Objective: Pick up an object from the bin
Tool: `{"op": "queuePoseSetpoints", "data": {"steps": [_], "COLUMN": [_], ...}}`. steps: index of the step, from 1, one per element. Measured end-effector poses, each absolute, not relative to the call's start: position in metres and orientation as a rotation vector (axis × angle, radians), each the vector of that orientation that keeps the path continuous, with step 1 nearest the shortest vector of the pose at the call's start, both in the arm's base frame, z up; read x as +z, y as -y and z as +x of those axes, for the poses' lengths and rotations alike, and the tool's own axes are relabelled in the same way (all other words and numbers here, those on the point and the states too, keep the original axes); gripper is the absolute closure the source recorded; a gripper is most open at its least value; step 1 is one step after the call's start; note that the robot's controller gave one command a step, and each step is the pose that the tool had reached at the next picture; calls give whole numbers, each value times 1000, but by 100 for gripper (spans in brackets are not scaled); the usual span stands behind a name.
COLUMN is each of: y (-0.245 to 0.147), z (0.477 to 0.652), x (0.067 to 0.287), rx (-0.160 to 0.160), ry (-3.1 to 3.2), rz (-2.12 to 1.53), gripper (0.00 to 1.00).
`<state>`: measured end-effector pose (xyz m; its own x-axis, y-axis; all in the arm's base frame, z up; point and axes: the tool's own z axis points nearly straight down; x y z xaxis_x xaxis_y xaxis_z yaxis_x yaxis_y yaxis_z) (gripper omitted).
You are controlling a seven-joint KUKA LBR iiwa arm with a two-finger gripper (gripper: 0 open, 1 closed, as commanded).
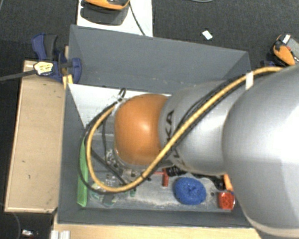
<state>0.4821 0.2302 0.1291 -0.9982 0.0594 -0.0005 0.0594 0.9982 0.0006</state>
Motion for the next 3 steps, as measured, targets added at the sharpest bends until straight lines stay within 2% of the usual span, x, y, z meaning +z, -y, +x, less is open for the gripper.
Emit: {"op": "queuePoseSetpoints", "data": {"steps": [1,2,3], "y": [-227,-236,-236], "z": [477,479,479], "x": [69,72,72], "rx": [7,16,16], "ry": [-3131,-3113,-3113], "rz": [126,297,298], "gripper": [0,100,100]}}
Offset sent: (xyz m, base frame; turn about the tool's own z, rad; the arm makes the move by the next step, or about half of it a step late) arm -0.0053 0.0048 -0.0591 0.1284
